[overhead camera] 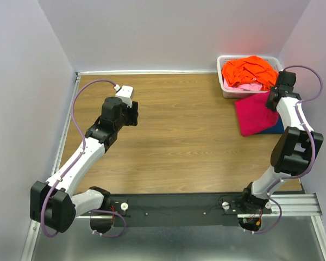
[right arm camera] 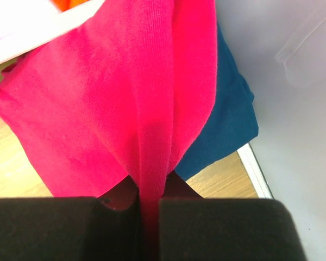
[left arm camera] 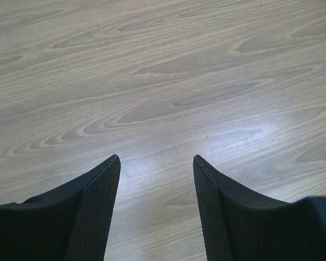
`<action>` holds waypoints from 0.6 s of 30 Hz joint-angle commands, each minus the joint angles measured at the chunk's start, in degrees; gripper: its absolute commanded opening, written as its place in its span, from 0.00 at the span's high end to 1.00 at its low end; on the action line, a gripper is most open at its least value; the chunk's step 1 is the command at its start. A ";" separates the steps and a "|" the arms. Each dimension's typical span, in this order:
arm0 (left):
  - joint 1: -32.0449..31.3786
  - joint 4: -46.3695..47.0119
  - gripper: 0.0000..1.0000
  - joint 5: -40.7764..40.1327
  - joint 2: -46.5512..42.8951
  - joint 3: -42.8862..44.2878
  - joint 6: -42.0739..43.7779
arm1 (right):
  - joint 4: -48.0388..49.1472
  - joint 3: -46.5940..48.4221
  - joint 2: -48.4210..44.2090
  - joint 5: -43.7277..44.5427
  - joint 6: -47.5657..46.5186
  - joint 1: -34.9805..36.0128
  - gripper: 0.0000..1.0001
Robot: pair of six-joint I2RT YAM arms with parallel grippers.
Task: Fold and stack the t-shirts
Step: Neatly place the folded tshirt to the corner
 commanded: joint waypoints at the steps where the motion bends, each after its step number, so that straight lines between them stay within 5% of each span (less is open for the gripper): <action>1: 0.16 0.18 0.36 -0.32 0.49 0.63 0.26 | 4.24 0.67 -1.65 0.59 -0.66 -1.30 0.99; 18: 0.16 0.09 0.36 -0.14 1.28 0.72 0.35 | 7.14 -0.82 -2.17 3.05 0.13 -4.73 0.99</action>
